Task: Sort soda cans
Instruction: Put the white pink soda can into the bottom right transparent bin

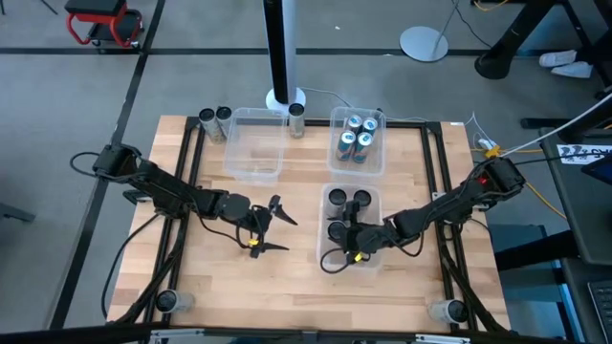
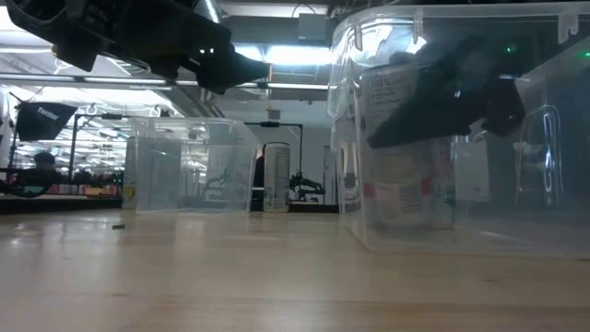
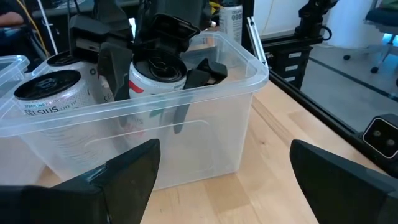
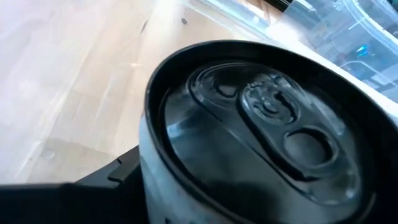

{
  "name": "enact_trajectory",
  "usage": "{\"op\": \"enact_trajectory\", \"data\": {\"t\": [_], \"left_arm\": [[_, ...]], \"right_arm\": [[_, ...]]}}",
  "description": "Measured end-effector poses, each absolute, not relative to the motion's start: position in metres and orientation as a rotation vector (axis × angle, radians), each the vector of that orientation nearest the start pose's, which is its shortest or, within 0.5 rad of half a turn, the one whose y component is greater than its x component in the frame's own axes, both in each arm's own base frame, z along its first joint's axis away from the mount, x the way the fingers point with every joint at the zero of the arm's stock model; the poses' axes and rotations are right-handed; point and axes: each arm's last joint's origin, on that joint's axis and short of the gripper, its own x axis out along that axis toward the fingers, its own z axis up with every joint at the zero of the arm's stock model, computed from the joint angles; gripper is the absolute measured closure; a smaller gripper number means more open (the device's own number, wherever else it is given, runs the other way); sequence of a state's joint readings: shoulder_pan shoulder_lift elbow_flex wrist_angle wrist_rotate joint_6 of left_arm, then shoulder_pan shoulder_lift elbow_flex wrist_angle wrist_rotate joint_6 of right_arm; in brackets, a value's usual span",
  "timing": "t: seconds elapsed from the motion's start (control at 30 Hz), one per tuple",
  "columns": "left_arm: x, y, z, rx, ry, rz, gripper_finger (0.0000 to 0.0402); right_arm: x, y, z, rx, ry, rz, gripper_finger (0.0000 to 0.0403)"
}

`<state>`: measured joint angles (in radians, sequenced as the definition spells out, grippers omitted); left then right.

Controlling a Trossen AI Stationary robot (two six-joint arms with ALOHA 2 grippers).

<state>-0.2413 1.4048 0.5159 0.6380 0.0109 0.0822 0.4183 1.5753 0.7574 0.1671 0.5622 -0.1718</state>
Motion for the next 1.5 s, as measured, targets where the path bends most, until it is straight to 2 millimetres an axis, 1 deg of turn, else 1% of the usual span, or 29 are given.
{"op": "enact_trajectory", "data": {"t": [0.1,0.37,0.43,0.63,0.73,0.83,0.97,1.1,1.2,1.4,1.5], "left_arm": [[0.263,-0.065,0.187,0.110,0.240,-0.261,0.0054],[0.263,-0.065,0.187,0.109,0.240,-0.261,0.0054],[0.263,-0.065,0.187,0.107,0.241,-0.261,0.0054],[0.263,-0.065,0.187,0.107,0.241,-0.261,0.0054],[0.263,-0.065,0.187,0.106,0.241,-0.261,0.0054],[0.263,-0.065,0.187,0.107,0.246,-0.261,0.0054],[0.263,-0.065,0.187,0.107,0.249,-0.261,0.0054],[0.263,-0.065,0.186,0.105,0.251,-0.261,0.0054],[0.263,-0.065,0.186,0.102,0.260,-0.261,0.0054],[0.263,-0.065,0.185,0.104,0.266,-0.261,0.0054],[0.263,-0.065,0.185,0.109,0.267,-0.262,0.0054]], "right_arm": [[0.285,0.110,0.173,-0.494,0.595,-0.086,0.0131],[0.286,0.111,0.173,-0.473,0.595,-0.041,0.0125],[0.286,0.109,0.173,-0.470,0.596,-0.046,0.0109],[0.288,0.105,0.173,-0.451,0.601,-0.070,0.0041],[0.288,0.105,0.174,-0.449,0.599,-0.070,0.0024],[0.288,0.106,0.175,-0.443,0.598,-0.053,0.0022],[0.291,0.108,0.184,-0.450,0.570,-0.030,0.0029],[0.293,0.108,0.192,-0.474,0.545,-0.043,0.0047],[0.293,0.109,0.193,-0.489,0.546,-0.035,0.0071],[0.294,0.110,0.194,-0.480,0.539,-0.016,0.0133],[0.294,0.110,0.194,-0.486,0.531,-0.014,0.0137]]}}
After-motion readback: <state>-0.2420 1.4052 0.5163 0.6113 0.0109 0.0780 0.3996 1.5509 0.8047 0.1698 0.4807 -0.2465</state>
